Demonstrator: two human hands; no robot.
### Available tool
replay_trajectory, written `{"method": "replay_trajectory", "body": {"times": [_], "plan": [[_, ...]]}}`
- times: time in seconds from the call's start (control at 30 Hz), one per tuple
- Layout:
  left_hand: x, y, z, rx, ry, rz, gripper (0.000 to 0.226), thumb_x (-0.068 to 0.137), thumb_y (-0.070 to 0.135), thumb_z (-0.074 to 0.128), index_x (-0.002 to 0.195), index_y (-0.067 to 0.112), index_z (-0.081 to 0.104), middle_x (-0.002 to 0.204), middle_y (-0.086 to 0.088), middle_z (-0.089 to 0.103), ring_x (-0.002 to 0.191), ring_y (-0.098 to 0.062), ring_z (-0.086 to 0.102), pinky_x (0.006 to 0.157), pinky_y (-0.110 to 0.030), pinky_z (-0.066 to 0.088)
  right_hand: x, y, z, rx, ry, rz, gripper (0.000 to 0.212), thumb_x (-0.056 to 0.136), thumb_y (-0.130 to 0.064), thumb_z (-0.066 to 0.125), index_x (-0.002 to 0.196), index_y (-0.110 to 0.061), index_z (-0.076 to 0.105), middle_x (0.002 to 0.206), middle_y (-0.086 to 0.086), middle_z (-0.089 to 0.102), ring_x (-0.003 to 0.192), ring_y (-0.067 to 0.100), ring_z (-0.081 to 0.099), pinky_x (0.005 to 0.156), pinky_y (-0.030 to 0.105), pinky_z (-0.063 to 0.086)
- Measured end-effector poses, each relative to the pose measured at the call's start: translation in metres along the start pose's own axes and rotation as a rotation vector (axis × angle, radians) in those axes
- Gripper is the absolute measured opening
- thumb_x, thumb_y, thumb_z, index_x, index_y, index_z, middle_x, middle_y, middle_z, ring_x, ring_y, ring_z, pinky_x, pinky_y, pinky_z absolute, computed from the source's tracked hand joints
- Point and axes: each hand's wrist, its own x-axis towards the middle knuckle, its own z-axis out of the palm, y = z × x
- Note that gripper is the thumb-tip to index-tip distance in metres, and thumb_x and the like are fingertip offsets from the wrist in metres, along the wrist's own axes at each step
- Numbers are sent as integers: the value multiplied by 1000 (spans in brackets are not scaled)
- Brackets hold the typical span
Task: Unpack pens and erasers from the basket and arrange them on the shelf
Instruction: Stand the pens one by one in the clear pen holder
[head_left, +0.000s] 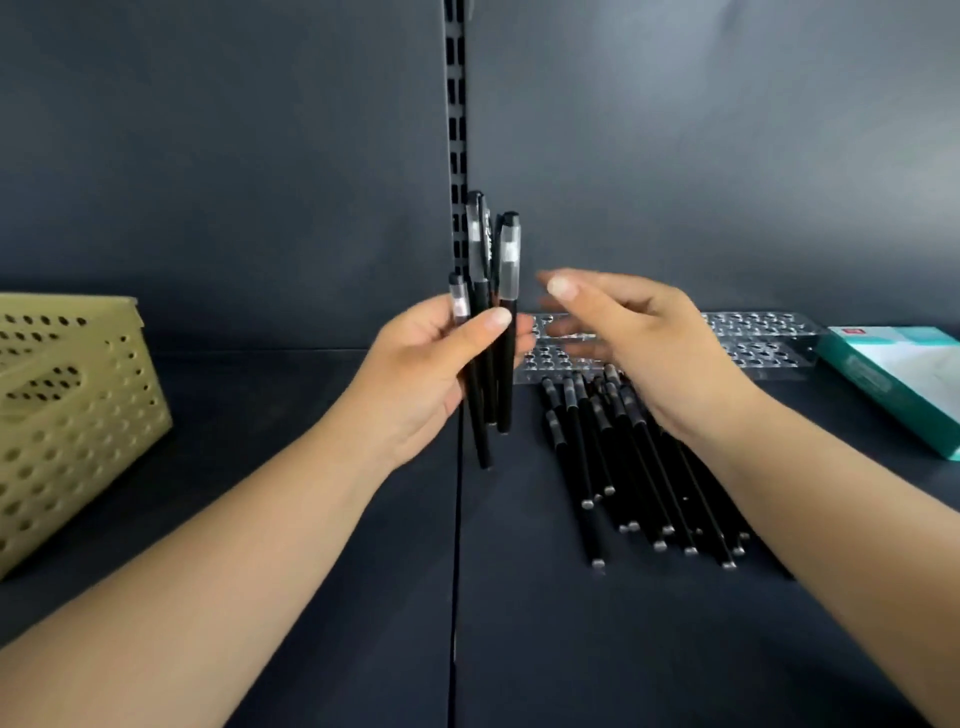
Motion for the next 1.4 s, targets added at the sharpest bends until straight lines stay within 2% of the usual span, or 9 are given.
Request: {"method": "replay_trajectory", "body": {"times": [0.1,0.27,0.43,0.53,0.7,0.87,1.1,1.23,1.4], "plan": [[-7,-13,2,20,-39,67,20,71,14,58,90,11,65,80,1,72,80,-11,68,80,-24,54,-4,-5,11,26,-116,-85,9,82,-17,64,79,-20,72,75,14,66,67,18,60,75,34,53],[-12,-27,-7,87,-16,60,21,68,22,62,86,20,73,92,0,71,95,-18,64,93,-39,50,-4,7,14,-53,-80,-124,12,80,-10,66,69,-13,71,70,18,66,63,10,58,68,21,50],[-16,-48,-15,147,20,-50,18,76,21,59,91,23,68,95,2,72,98,-14,65,93,-36,49,-1,17,10,-153,-88,-40,7,79,-17,68,82,-23,72,71,-14,69,70,-7,62,71,6,45],[-11,-53,-15,188,46,-44,15,92,12,44,97,19,57,88,1,72,95,-13,67,90,-33,50,2,25,5,-157,-79,5,16,80,-15,66,72,-28,69,66,-5,68,66,7,63,73,17,53],[26,-47,-10,81,189,16,16,98,16,34,88,14,45,83,-6,69,86,-15,67,83,-29,54,39,13,-21,91,135,60,21,89,-3,54,71,-14,60,66,0,62,57,5,61,66,20,57],[72,-62,3,261,261,117,20,99,24,32,88,18,47,103,4,68,106,-9,59,94,-22,42,92,10,-34,271,364,100,11,99,-17,37,89,-17,40,75,7,59,62,21,63,59,28,57],[81,-80,1,509,278,162,18,96,32,32,85,25,44,95,22,63,69,9,54,68,1,36,115,43,-18,-54,247,-68,20,96,-11,40,85,-27,33,82,-4,52,78,22,63,76,37,57],[82,-83,-4,523,239,176,16,92,38,32,88,30,46,94,26,61,87,13,57,78,0,37,120,54,-17,-297,185,-91,7,95,-18,44,97,-19,38,84,1,58,89,29,63,81,49,52],[83,-82,-4,379,306,231,12,93,28,37,93,32,48,94,10,65,90,-1,64,82,-19,51,123,56,-12,-699,50,-101,16,89,-24,57,94,-10,58,84,-1,60,85,17,59,74,21,42]]}}
